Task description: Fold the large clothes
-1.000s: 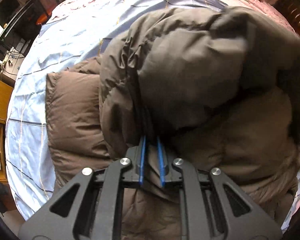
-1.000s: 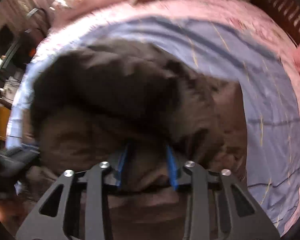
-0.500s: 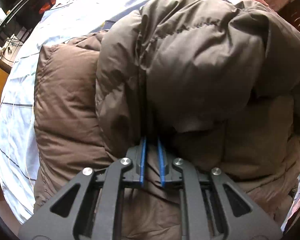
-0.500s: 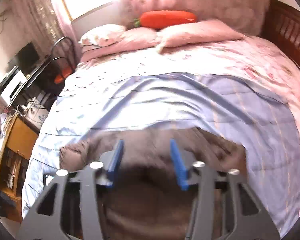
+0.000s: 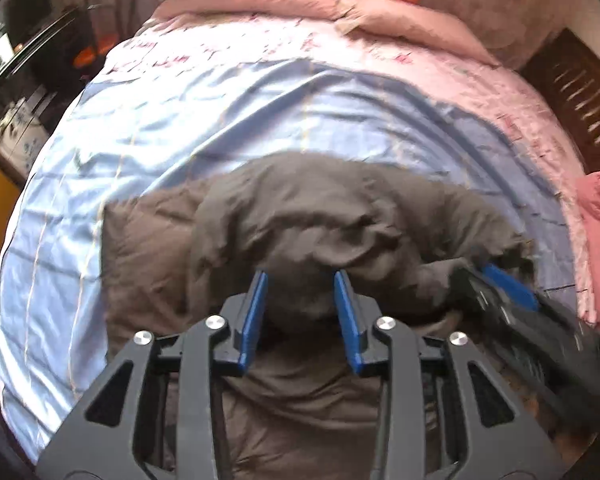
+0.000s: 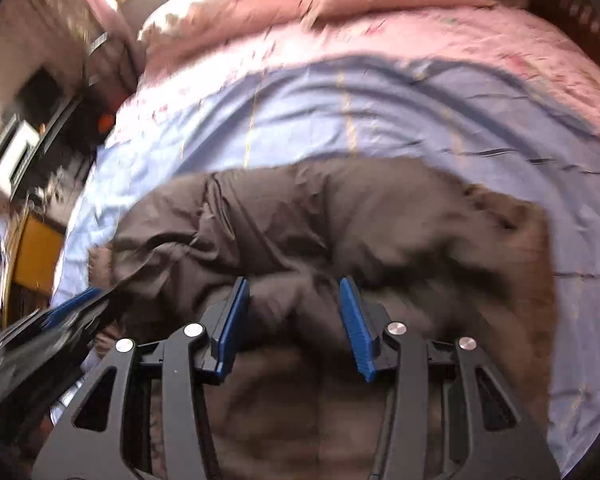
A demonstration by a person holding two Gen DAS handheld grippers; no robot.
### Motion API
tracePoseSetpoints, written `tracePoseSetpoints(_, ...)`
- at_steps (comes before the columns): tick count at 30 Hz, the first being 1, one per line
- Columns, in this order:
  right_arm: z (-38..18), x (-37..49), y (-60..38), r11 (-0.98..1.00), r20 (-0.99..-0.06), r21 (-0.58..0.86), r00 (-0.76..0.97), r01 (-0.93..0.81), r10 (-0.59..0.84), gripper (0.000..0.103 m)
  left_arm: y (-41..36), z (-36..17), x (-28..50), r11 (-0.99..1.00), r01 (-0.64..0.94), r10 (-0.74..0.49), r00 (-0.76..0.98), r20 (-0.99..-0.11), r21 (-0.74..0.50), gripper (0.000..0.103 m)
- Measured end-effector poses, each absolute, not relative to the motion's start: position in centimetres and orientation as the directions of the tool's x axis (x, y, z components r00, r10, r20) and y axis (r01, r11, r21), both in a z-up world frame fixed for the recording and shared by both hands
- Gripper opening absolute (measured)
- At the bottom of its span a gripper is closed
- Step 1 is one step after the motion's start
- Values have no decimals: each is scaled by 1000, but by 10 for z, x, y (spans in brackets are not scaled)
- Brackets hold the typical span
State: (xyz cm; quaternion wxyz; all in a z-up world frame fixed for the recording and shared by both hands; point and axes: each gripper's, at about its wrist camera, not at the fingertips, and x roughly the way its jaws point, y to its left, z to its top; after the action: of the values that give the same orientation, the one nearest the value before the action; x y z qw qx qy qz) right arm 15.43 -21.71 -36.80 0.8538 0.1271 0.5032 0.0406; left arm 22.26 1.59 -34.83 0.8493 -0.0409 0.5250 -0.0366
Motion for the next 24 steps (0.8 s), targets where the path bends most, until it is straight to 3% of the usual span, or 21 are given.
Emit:
tracePoseSetpoints(2, -364, 143, -227, 968, -857, 232, 493, 102, 153, 47, 8, -350, 224, 997, 28, -80, 439, -895, -76, 35)
tracePoseSetpoints(6, -412, 139, -241, 971, -918, 166, 386, 173, 89, 47, -8, -394, 234, 1000, 25, -7, 323, -946, 1, 35)
tracePoseSetpoints(11, -454, 147, -233, 989, -942, 83, 333, 123, 37, 45, -14, -437, 230, 998, 44, 42, 252, -967, 55, 38)
tracePoseSetpoints(15, -434, 144, -244, 977, -938, 153, 332, 149, 96, 45, -14, -426, 224, 998, 56, 12, 247, -969, 26, 35)
tracePoseSetpoints(19, -397, 110, -255, 976, -911, 180, 395, 124, 118, 46, 0, -395, 195, 999, 42, 3, 297, -955, 16, 44)
tracePoseSetpoints(24, -444, 112, -255, 983, -948, 152, 296, 107, 114, 46, 3, -431, 188, 999, 29, 10, 232, -973, 17, 50)
